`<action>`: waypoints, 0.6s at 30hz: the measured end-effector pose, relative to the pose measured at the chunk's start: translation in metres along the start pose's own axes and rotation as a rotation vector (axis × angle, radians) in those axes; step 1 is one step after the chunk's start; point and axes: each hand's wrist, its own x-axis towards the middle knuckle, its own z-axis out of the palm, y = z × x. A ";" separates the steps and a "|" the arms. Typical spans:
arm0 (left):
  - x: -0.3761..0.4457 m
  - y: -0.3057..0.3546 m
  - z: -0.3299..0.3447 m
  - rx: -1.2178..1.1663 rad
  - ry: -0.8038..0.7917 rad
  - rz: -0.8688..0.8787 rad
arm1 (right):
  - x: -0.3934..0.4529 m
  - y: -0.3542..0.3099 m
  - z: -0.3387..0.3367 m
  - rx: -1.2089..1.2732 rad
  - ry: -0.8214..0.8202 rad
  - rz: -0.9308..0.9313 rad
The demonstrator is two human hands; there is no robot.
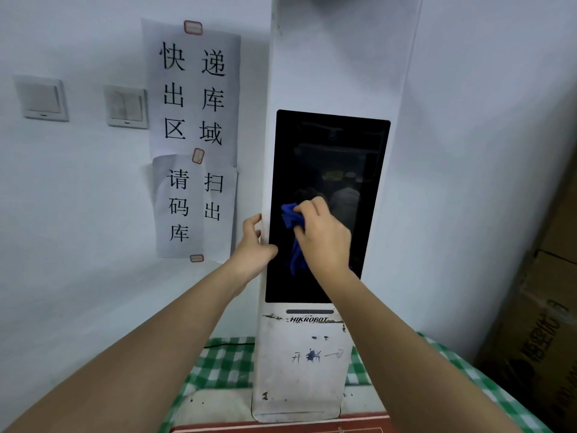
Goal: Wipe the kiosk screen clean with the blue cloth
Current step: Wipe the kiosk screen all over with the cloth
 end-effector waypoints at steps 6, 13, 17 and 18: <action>-0.001 -0.003 -0.003 0.021 -0.033 -0.044 | -0.004 -0.016 0.012 0.145 0.113 0.187; 0.004 -0.010 -0.007 0.032 -0.050 -0.045 | -0.005 -0.017 0.015 -0.029 0.038 -0.183; 0.004 -0.009 -0.009 0.029 -0.063 -0.049 | 0.011 -0.010 0.003 0.008 0.105 -0.058; 0.004 -0.009 -0.010 0.026 -0.061 -0.048 | 0.015 -0.011 0.002 0.041 0.131 -0.002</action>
